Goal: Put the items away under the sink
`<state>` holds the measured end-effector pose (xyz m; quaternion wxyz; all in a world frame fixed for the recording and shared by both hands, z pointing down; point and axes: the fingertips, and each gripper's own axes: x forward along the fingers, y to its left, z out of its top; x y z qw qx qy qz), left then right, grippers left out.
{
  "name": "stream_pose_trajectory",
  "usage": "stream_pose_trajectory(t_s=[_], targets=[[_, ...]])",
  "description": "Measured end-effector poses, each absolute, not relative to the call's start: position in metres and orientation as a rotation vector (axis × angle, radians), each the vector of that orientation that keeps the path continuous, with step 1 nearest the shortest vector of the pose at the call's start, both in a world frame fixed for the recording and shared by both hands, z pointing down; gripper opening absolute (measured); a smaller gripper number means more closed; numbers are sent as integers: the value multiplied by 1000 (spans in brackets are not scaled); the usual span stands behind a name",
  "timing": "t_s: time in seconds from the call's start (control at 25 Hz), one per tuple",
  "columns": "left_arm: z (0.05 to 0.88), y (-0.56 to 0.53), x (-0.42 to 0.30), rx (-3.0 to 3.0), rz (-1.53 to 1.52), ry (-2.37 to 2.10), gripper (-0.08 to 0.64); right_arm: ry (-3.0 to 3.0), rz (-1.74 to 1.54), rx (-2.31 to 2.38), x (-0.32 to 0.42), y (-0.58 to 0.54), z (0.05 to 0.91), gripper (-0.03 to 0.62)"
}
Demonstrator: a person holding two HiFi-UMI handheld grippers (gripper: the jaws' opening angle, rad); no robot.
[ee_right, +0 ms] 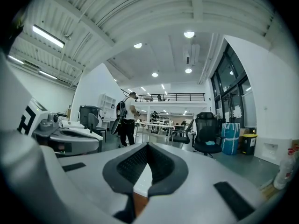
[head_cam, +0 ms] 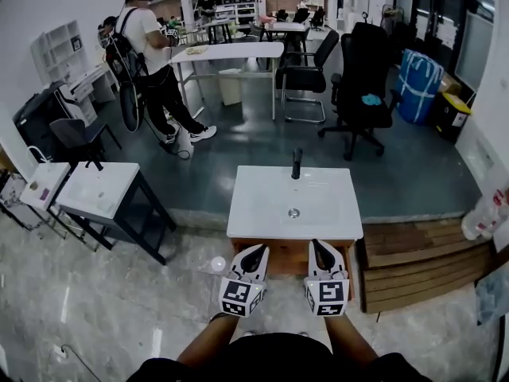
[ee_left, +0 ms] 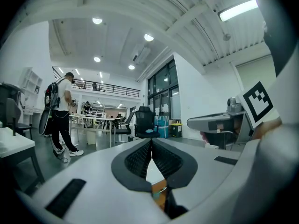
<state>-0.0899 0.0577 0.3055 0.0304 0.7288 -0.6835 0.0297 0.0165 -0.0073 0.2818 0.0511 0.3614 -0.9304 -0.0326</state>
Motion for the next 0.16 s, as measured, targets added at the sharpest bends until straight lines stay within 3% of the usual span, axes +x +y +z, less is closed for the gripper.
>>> stream_pose_trajectory(t_s=[0.16], targets=[[307, 61, -90, 2239, 104, -2104, 21, -2828, -102, 1128, 22, -15, 280, 18]])
